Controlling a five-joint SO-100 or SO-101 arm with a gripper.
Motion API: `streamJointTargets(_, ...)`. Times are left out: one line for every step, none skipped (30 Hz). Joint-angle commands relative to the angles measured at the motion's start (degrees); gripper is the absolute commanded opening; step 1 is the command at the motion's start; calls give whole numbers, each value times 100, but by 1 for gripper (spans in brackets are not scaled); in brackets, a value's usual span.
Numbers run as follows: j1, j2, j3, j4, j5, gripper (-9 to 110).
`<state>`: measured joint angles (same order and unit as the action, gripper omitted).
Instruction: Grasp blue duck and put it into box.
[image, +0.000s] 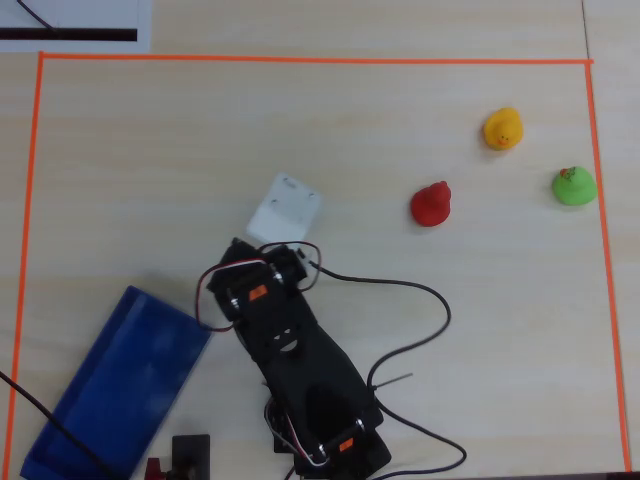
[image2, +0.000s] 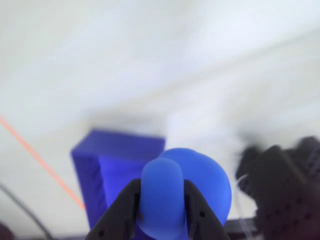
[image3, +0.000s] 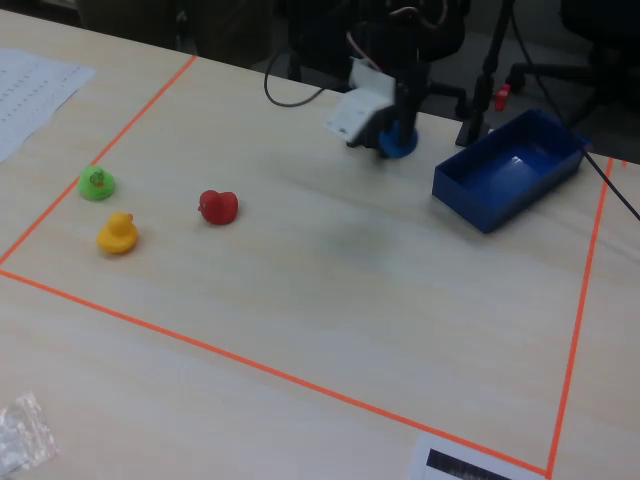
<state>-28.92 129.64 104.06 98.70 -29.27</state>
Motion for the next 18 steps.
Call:
streamJointTargets(-1529, -536, -615, 123, 466, 0)
streamJointTargets(-1793, -721, -747, 123, 519, 0)
streamJointTargets(-2030, -914, -896, 123, 554, 0)
streamJointTargets(-2259, -1081, -1063, 123, 554, 0)
streamJointTargets(-2452, -1248, -1230, 114, 554, 0)
streamJointTargets(-2628, -1397, -1415, 114, 554, 0)
streamJointTargets(-2777, -1556, -1591, 114, 554, 0)
streamJointTargets(-2936, -1714, -1749, 114, 545, 0)
streamJointTargets(-3076, -1881, -1898, 97, 519, 0)
streamJointTargets(-3226, -2048, -2048, 70, 501, 0)
streamJointTargets(-3375, -2224, -2180, 44, 466, 0)
streamJointTargets(-3507, -2399, -2276, -18, 422, 0)
streamJointTargets(-3621, -2549, -2320, -123, 360, 0)
streamJointTargets(-3718, -2689, -2329, -255, 325, 0)
streamJointTargets(-3788, -2813, -2312, -396, 290, 0)
streamJointTargets(-3850, -2936, -2268, -536, 255, 0)
streamJointTargets(-3885, -3032, -2206, -677, 237, 0)
streamJointTargets(-3929, -3111, -2101, -835, 237, 0)
